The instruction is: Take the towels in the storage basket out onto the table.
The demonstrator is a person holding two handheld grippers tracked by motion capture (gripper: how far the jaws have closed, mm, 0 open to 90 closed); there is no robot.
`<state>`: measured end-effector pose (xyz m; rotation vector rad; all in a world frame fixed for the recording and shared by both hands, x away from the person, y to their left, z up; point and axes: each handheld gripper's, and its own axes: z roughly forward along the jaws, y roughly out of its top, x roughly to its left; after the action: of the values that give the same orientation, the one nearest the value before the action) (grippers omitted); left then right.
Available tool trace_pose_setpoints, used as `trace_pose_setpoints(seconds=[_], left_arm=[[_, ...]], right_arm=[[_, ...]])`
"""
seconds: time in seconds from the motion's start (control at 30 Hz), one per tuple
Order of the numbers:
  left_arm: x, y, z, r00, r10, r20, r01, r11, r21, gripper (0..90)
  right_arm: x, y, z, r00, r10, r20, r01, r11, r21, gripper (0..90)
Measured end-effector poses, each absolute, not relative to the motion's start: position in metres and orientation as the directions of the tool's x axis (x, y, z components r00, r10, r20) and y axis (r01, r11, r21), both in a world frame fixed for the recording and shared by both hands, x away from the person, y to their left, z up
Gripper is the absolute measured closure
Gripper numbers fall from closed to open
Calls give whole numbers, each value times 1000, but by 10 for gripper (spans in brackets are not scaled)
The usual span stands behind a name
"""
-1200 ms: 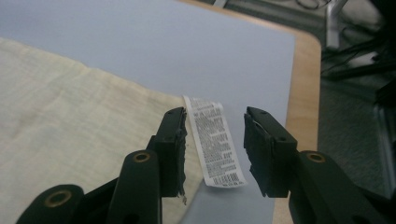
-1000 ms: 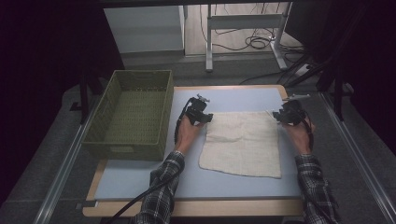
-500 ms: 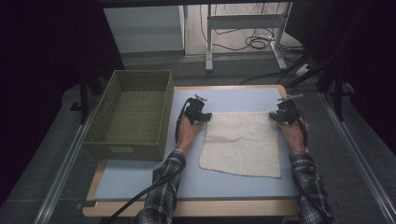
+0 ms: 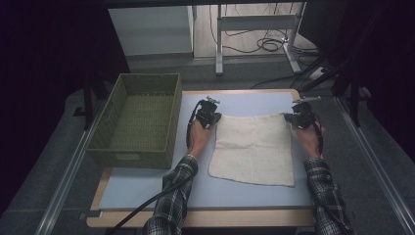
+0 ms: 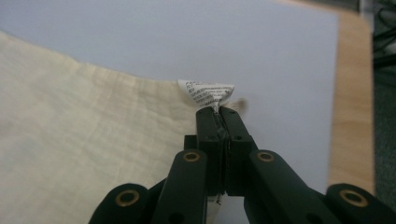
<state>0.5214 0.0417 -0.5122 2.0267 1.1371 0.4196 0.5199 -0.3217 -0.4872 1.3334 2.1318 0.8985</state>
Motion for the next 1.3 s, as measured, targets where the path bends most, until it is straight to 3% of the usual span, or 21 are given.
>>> trace_pose_setpoints(seconds=[0.4, 1.3], left_arm=[[485, 46, -491, 604, 796, -37, 519, -357, 777, 891], [354, 71, -496, 733, 679, -31, 400, -394, 827, 883]], right_arm=[[464, -340, -462, -494, 869, -9, 542, 316, 779, 881], [325, -349, -474, -606, 795, 34, 520, 364, 773, 878]])
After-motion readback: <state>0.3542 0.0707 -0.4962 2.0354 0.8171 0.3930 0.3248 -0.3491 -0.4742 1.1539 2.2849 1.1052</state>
